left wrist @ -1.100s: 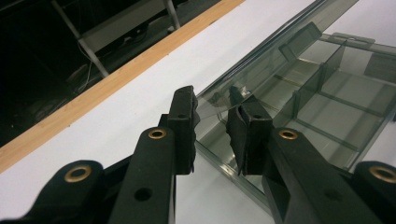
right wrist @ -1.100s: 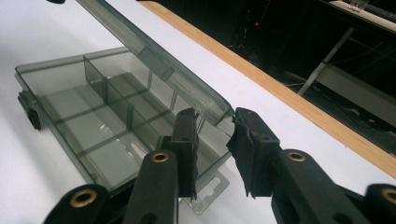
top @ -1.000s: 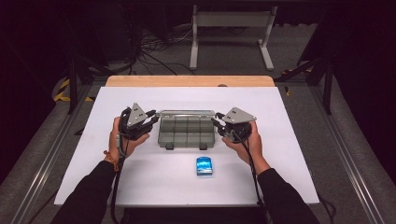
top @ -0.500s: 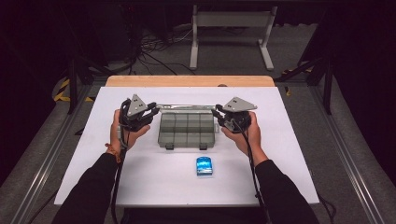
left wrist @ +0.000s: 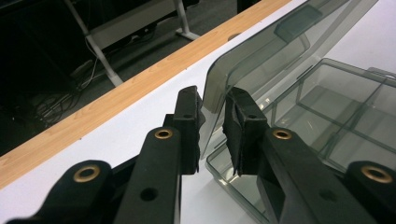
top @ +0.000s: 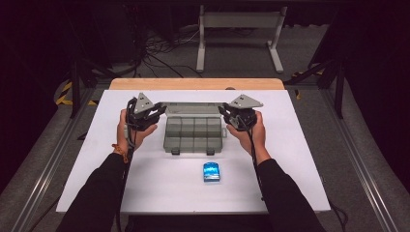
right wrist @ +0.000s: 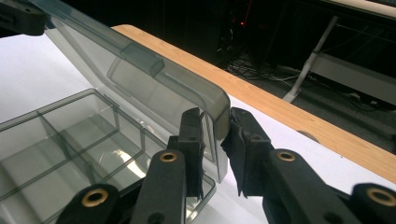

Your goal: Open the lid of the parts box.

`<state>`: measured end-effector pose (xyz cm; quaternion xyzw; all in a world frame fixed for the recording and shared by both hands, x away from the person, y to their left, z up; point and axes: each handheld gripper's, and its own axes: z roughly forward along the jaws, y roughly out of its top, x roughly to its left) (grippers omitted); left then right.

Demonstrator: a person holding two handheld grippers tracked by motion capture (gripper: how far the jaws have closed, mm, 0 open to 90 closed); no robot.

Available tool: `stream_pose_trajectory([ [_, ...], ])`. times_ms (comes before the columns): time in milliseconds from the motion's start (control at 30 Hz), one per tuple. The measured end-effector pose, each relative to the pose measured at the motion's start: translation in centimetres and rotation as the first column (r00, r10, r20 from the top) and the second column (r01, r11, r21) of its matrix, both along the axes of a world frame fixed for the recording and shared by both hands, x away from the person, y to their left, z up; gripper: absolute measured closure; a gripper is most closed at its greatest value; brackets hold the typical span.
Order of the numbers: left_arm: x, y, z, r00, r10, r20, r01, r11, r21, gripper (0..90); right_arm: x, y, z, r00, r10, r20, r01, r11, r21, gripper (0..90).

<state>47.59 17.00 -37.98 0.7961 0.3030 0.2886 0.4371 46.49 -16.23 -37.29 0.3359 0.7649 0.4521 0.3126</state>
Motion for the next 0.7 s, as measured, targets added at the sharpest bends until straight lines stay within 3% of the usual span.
stream_pose_trajectory([
  [333,1.1,-0.4,-0.3,0.9997,0.018,-0.016,-0.018,0.9993,-0.032,76.9,1.2,0.1,-0.3,0.9992,-0.039,-0.008,0.039,0.999,0.033,77.8],
  [700,2.3,-0.6,-1.4,0.9977,0.048,-0.048,-0.05,0.9981,-0.037,77.5,2.3,0.4,-1.5,0.996,-0.088,-0.015,0.089,0.995,0.054,79.0],
])
